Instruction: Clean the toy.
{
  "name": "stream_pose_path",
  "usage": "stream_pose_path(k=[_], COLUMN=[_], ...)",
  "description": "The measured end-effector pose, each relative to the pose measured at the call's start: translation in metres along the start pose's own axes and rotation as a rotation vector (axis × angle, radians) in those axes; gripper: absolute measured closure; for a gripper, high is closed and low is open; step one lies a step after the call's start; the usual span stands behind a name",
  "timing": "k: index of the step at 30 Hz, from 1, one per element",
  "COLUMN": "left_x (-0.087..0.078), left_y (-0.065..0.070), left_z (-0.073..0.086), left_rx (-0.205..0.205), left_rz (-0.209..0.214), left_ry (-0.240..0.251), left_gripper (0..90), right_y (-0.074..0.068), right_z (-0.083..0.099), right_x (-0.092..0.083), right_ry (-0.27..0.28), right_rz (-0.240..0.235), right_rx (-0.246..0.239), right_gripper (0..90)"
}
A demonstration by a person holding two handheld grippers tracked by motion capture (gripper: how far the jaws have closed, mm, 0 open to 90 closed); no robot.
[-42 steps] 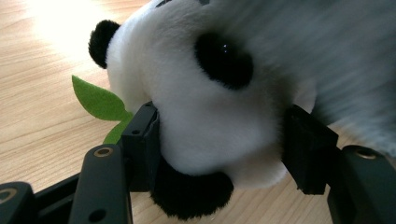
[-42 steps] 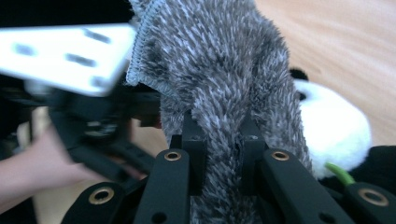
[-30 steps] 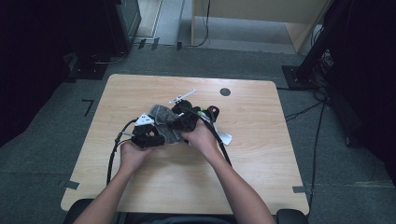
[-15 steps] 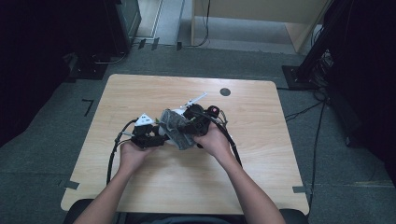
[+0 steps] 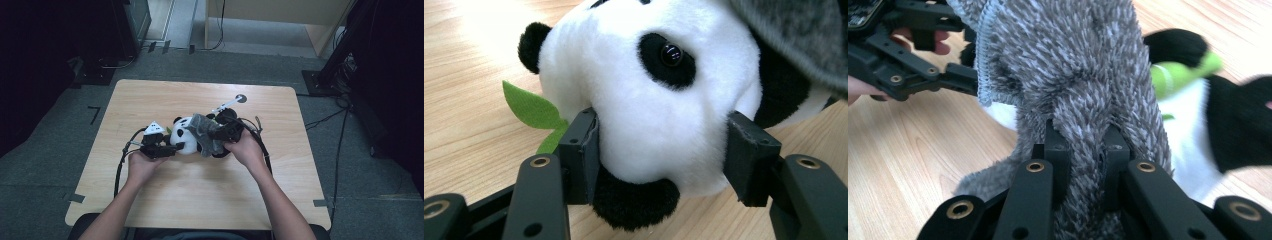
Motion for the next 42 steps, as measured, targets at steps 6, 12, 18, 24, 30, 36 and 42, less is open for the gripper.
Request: stream_pose_path(k=[6, 12, 18, 24, 30, 36, 42], left_x=[0.000, 0.000, 0.000, 0.000, 0.000, 0.000, 0.000], left_y=[0.001, 0.001, 0.000, 0.000, -0.001, 0.000, 0.000], left_z=[0.000, 0.000, 0.002, 0.002, 0.002, 0.002, 0.002], left_rx=[-0.004, 0.000, 0.009, 0.007, 0.010, 0.014, 0.016], left_rz=[0.004, 0.003, 0.000, 0.000, 0.002, 0.002, 0.001], left_ry=[0.003, 0.005, 0.003, 0.004, 0.009, 0.011, 0.011], left_gripper=[40.5, 40.6, 40.9, 40.8, 40.7, 40.5, 40.3], right_y=[0.010, 0.025, 0.041, 0.062, 0.059, 0.041, 0.018], right_z=[0.002, 0.003, 0.008, 0.025, 0.019, -0.005, -0.033], right_x=[-0.005, -0.012, -0.017, -0.020, -0.036, -0.052, -0.046], right_ry=[0.014, 0.035, 0.030, 0.032, 0.102, 0.173, 0.192], right_rz=[0.019, 0.045, 0.098, 0.117, 0.079, 0.025, -0.006], right_rx=[0.018, 0.063, 0.098, 0.149, 0.175, 0.151, 0.096], right_gripper=[80.6, 80.6, 80.6, 80.5, 80.6, 80.7, 80.6])
Point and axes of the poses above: each handheld gripper's, and its own axes: x roughly forward along the jaws, z roughly out of its underside, y roughly to its right, the point moved 7 cm from there along x, roughly forward along the jaws, and after that the axes turned 8 degrees about -x, right-handed, at the moved point
